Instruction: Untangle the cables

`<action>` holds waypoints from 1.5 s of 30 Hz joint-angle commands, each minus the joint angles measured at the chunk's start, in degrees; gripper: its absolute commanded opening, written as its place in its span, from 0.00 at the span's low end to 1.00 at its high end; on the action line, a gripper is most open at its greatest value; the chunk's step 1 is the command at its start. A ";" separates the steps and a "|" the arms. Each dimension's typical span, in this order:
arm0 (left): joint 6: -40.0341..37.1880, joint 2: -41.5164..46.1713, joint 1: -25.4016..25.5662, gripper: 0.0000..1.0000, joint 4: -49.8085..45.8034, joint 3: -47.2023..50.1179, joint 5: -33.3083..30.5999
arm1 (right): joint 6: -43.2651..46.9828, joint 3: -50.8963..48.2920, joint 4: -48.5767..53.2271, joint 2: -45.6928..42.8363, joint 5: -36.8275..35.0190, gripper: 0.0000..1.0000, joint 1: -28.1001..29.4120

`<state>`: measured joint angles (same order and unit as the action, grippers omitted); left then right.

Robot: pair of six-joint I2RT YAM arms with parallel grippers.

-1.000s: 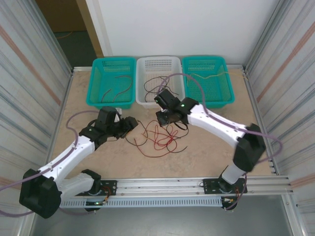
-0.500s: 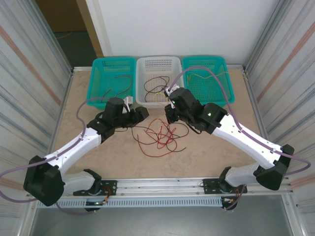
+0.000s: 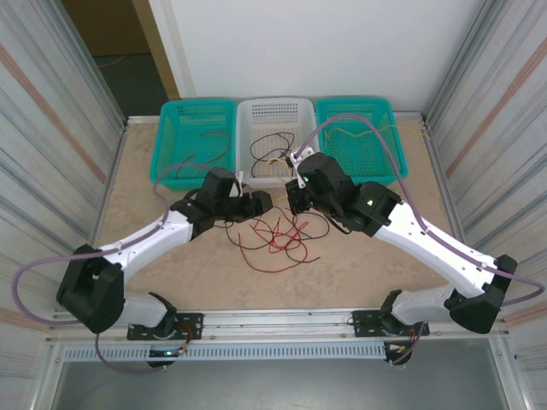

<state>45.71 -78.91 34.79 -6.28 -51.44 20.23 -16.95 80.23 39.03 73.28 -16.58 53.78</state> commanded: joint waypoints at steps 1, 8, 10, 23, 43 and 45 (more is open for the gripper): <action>-4.77 -0.92 0.02 0.60 -1.18 -3.70 -1.58 | 1.83 -0.06 -1.58 -2.37 0.66 0.00 0.54; -6.20 -2.00 0.08 0.58 5.91 -3.95 5.17 | 1.76 0.18 -1.61 -2.92 0.50 0.00 0.54; -6.60 -1.13 0.11 0.59 8.67 -2.41 7.04 | 1.74 0.19 -1.58 -3.13 0.49 0.00 0.53; -11.51 -0.40 -0.07 0.39 10.28 -0.13 10.68 | 0.52 0.55 -1.72 -5.42 3.47 0.00 -1.71; -20.32 9.21 -0.22 0.00 8.36 4.15 21.08 | 2.25 4.61 2.98 -4.78 10.41 0.00 -28.78; -21.12 9.96 -0.16 0.00 9.01 3.77 23.58 | 1.67 6.33 4.18 -2.66 10.86 0.00 -30.02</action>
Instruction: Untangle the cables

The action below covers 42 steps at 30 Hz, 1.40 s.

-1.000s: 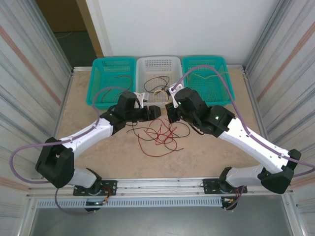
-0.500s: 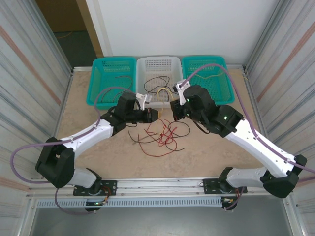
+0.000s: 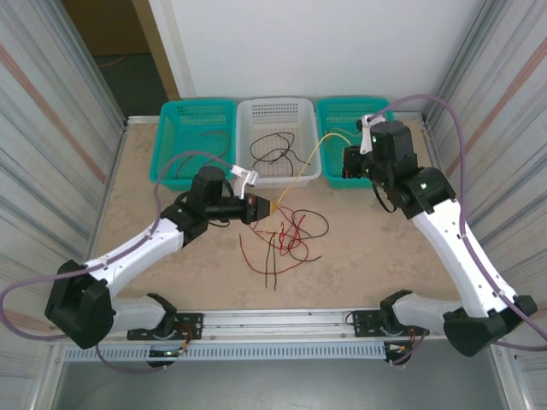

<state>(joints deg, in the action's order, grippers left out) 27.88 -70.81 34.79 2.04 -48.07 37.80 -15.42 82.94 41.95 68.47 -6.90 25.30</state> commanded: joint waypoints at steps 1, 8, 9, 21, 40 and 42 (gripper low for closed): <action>-3.53 1.90 -0.07 0.00 0.89 0.07 7.15 | -0.11 4.26 1.55 3.13 1.44 0.00 -1.66; -1.13 -0.53 -1.06 0.00 4.02 -3.79 9.43 | -2.71 6.40 3.39 7.52 3.56 0.29 -1.11; 0.03 -0.88 -1.56 0.00 5.19 -4.11 8.89 | -3.29 5.91 3.29 7.14 4.21 0.39 -0.52; 5.83 -4.34 -3.41 0.00 12.43 -5.85 7.71 | -26.07 -15.56 -7.03 -4.53 11.20 0.71 15.63; 10.34 -4.15 -3.43 0.00 18.16 -4.22 8.26 | -43.17 -29.37 -25.47 -1.48 18.00 0.44 16.30; 10.52 -4.23 -3.41 0.00 18.42 -4.31 8.47 | -43.46 -30.00 -25.69 -1.82 17.88 0.37 15.82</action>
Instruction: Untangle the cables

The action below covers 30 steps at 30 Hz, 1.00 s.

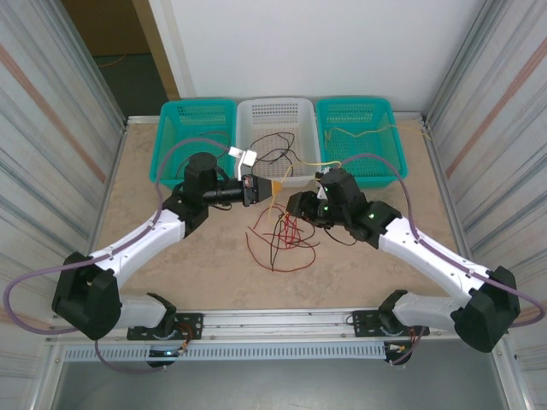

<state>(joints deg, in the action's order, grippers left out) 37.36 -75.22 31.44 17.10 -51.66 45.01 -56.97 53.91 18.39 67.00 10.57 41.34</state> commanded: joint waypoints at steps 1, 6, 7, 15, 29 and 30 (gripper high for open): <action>1.15 0.16 -0.07 0.00 3.38 -0.72 1.35 | -2.00 -1.04 -2.20 -0.37 0.55 0.36 -0.59; 2.84 0.37 -0.17 0.00 5.44 -0.10 1.83 | -2.79 -1.38 -4.38 0.49 3.23 0.27 -2.01; 3.40 0.55 -0.24 0.00 6.22 0.21 1.49 | -3.15 -1.56 -4.63 0.65 3.56 0.24 -2.14; 11.79 6.38 -1.04 0.00 22.20 4.63 -9.56 | -9.21 -10.38 -9.81 -0.51 4.26 0.06 -1.77; 7.38 10.87 -1.21 0.00 13.67 6.11 -18.46 | -2.90 -10.46 2.55 -5.54 0.01 0.45 -7.28; 6.92 11.04 -1.21 0.00 10.97 5.45 -18.63 | -0.17 -8.39 5.26 -7.01 -0.77 0.51 -8.47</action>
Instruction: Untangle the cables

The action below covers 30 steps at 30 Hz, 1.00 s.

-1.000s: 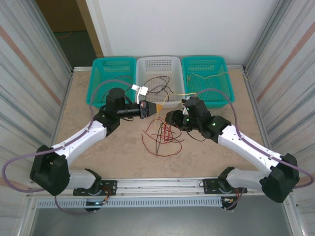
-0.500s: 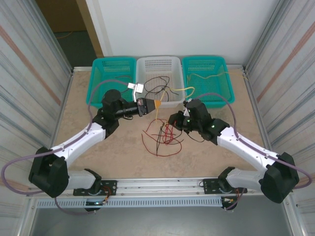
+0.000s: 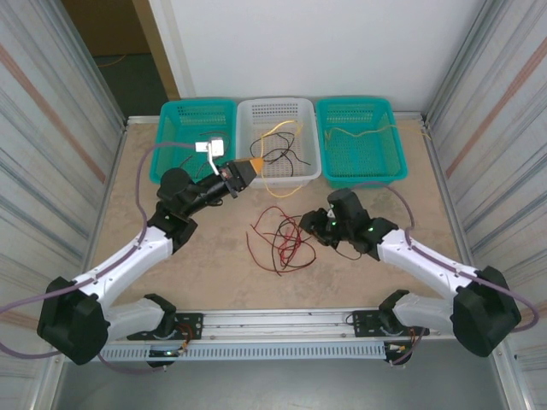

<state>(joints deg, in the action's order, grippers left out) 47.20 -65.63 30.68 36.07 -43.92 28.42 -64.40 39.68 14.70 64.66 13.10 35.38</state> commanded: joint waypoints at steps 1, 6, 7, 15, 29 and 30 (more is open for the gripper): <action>-3.42 1.63 -0.44 0.00 -11.25 -3.06 -2.23 | 10.55 8.45 11.33 -6.34 -3.83 0.56 -3.61; -4.51 1.03 -0.44 0.00 -22.41 -6.15 -2.55 | 23.99 22.14 17.90 -9.17 -1.02 0.76 -5.44; -5.10 0.24 -0.44 0.00 -25.38 -7.62 -1.68 | 26.37 25.19 19.46 -8.96 -2.21 0.76 -5.04; -5.00 -1.52 -0.18 0.00 -31.41 -9.58 -1.15 | 26.63 35.71 14.16 -4.72 3.24 0.73 -5.21; -6.41 -3.93 2.37 0.00 -30.81 -11.11 -1.96 | 18.64 42.99 7.90 4.71 -9.08 0.56 1.77; -6.35 -3.92 2.46 0.00 -30.68 -11.05 -1.91 | 18.33 43.80 9.03 5.59 -9.89 0.53 1.26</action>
<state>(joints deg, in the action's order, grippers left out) 42.39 -69.45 32.80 4.49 -53.21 26.89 -43.99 80.47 23.62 68.86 7.62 37.58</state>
